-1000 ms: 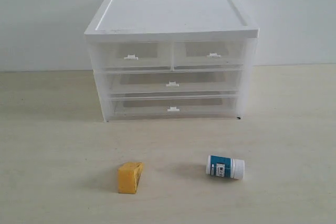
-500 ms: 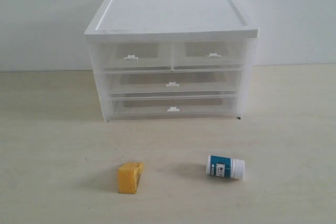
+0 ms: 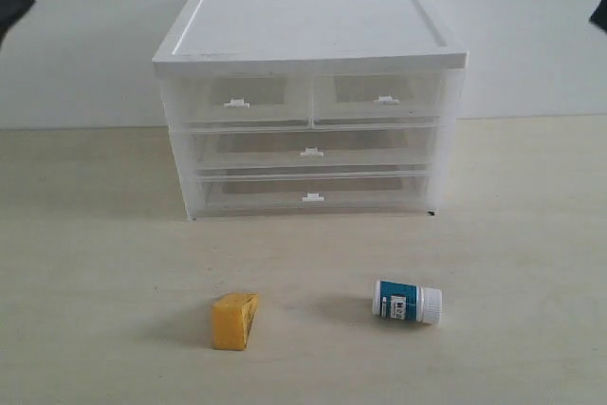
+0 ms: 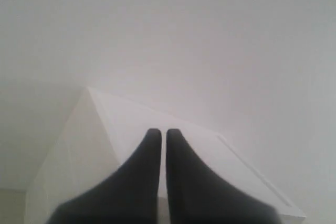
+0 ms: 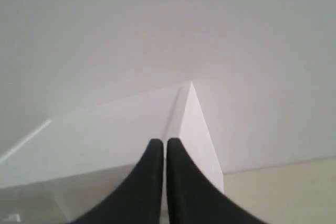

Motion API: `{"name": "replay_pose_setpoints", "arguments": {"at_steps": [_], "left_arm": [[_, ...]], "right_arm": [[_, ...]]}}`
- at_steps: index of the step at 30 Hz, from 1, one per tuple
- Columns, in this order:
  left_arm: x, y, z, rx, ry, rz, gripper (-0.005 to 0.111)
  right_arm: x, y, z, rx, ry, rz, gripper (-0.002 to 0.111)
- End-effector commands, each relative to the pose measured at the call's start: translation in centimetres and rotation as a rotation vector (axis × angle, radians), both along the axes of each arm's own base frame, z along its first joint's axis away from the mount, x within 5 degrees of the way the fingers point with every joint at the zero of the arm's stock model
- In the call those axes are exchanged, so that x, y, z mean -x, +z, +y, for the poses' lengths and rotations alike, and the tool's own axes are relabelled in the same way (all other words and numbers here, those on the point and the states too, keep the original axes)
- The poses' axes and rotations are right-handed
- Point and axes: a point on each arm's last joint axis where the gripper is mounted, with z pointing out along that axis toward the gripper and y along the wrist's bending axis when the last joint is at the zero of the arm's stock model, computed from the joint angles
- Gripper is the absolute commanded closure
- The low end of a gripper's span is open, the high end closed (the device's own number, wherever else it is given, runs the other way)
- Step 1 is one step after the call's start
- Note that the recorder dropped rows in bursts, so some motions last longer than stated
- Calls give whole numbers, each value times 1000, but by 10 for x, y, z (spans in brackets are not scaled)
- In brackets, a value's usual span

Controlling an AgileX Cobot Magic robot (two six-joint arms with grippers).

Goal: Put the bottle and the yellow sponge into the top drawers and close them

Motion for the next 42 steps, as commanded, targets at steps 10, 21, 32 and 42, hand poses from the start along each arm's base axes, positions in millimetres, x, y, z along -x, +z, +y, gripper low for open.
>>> {"name": "replay_pose_setpoints", "arguments": {"at_steps": [10, 21, 32, 42], "left_arm": [[-71, -75, -30, 86, -233, 272, 103], [-74, -70, -32, -5, -293, 299, 103], [-79, -80, -30, -28, -263, 398, 103], [-101, -91, -33, -32, -297, 399, 103]], "right_arm": [[-44, -55, 9, 15, 9, 134, 108], [-57, -78, 12, 33, 20, 212, 108], [-79, -75, 35, -65, 208, 252, 108], [-106, -85, 52, -181, 335, 328, 108]]}}
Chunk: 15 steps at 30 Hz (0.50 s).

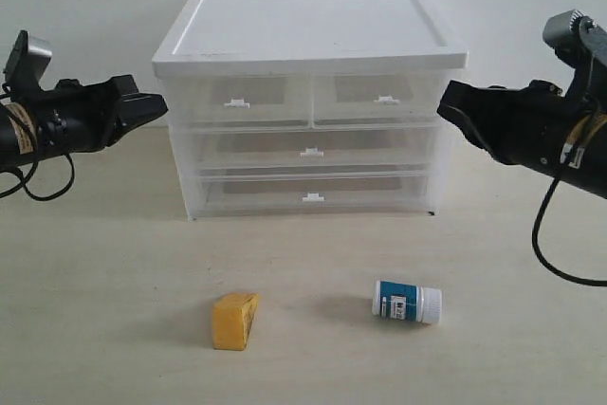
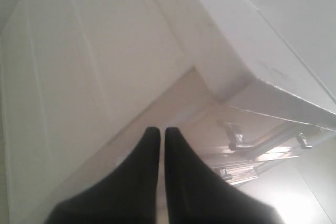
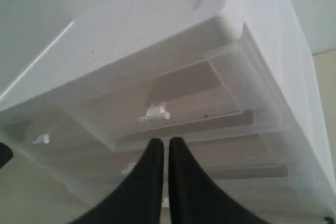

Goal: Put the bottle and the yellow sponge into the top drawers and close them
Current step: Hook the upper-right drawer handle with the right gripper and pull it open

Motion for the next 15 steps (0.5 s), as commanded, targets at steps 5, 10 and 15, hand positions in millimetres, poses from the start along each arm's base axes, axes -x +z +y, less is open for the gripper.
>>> {"name": "replay_pose_setpoints", "arguments": {"at_steps": [5, 10, 15], "left_arm": [[-4, 1, -1, 5, -19, -11, 103], [-5, 1, -1, 9, -14, -11, 103], [-5, 1, -1, 9, -14, -11, 103]], "right_arm": [[-44, -6, 17, -135, 78, 83, 108], [-61, -14, 25, -192, 123, 137, 89], [-65, -16, 21, -214, 59, 160, 71]]}}
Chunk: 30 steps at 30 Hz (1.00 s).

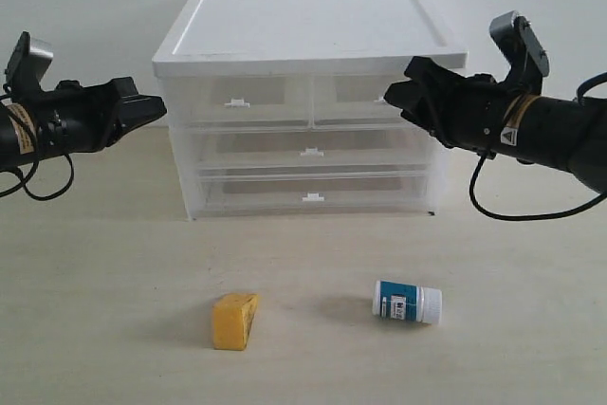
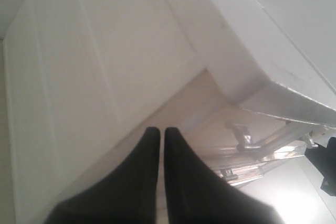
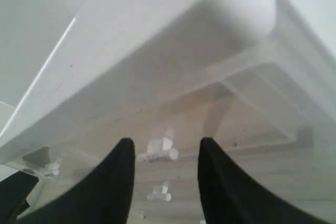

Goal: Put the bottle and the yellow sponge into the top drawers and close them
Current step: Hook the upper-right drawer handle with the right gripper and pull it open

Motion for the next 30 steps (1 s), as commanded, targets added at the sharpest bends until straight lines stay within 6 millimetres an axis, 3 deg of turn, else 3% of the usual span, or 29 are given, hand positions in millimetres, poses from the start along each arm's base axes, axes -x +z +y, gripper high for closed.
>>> {"name": "replay_pose_setpoints", "arguments": {"at_steps": [1, 16, 30], "left_arm": [[-1, 3, -2, 20, -8, -11, 103], [-1, 3, -2, 20, -8, -11, 103], [-1, 3, -3, 21, -21, -16, 103]], "right_arm": [[-3, 1, -1, -18, -32, 4, 71], [-3, 8, 10, -86, -9, 19, 71], [-7, 10, 15, -19, -22, 24, 72]]}}
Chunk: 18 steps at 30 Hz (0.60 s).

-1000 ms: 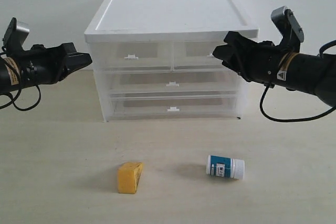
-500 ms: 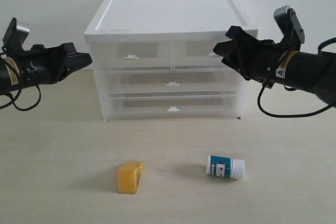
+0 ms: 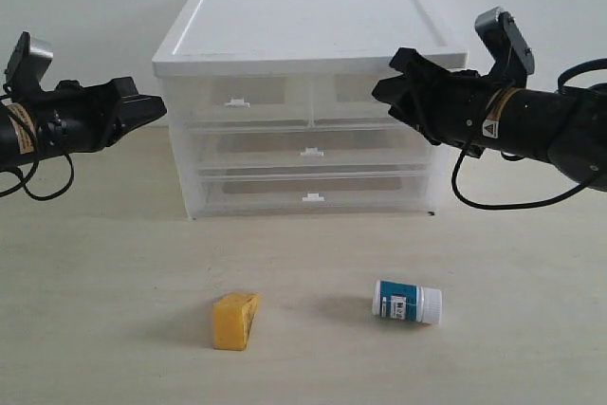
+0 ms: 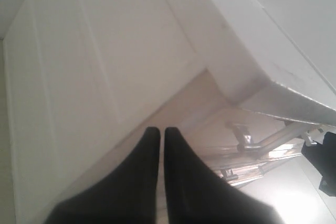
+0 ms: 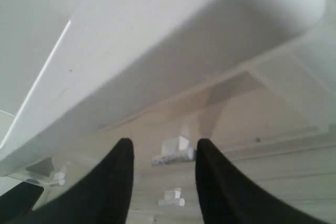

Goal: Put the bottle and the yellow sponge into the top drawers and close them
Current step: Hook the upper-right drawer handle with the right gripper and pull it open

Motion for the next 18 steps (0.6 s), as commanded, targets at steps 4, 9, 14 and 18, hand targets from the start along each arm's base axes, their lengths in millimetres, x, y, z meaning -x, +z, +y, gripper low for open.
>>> {"name": "replay_pose_setpoints", "arguments": {"at_steps": [4, 9, 14, 18], "left_arm": [[0, 4, -4, 30, -29, -23, 103], [0, 4, -4, 31, -30, -24, 103], [0, 4, -4, 31, -30, -24, 103], [0, 4, -4, 31, -30, -24, 103]], "right_arm": [[-2, 4, 0, 24, -1, -22, 72], [-2, 3, 0, 49, 7, -23, 75], [-2, 2, 1, 69, 19, -34, 94], [-1, 2, 1, 101, 39, -51, 108]]}}
